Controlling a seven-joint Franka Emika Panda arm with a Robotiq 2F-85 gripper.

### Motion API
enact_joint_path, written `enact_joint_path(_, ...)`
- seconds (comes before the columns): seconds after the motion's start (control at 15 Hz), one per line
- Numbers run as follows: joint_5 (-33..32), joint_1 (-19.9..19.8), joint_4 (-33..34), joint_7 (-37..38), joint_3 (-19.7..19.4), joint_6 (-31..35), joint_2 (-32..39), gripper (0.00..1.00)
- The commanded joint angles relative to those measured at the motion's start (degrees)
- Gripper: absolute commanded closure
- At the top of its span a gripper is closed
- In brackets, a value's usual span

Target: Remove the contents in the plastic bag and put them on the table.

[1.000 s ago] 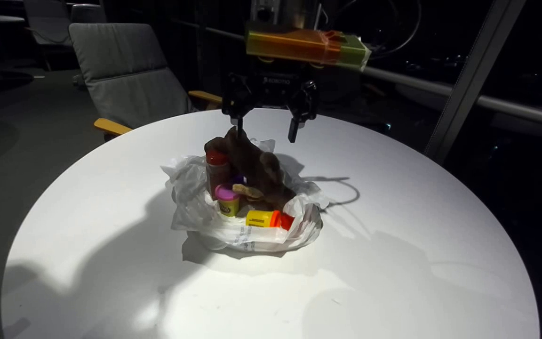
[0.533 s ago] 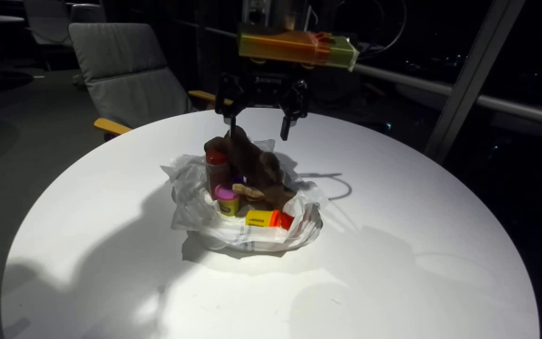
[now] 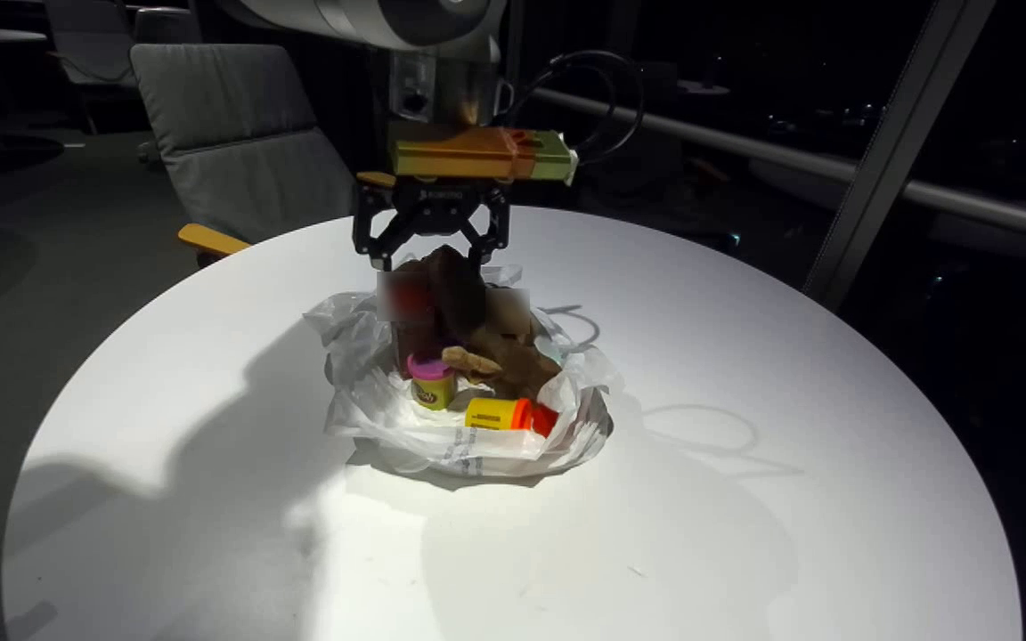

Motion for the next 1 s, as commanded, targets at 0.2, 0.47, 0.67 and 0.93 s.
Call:
enact_joint_path(0.2,-3.35,0.19,-1.01,1.52,-0.4,5.41,-1.43,0.54)
enact_joint_path(0.47,-4.9,0.28,-2.54,2.89,-0.77,8.23,-3.35,0.84)
enact_joint_path(0.67,-4.97,0.02,-3.19,3.74,-0.63,8.74,-4.23,0.87)
enact_joint_path(0.93,-5.19,1.95,-12.63,14.8,-2.02,9.83,-13.87,0.85)
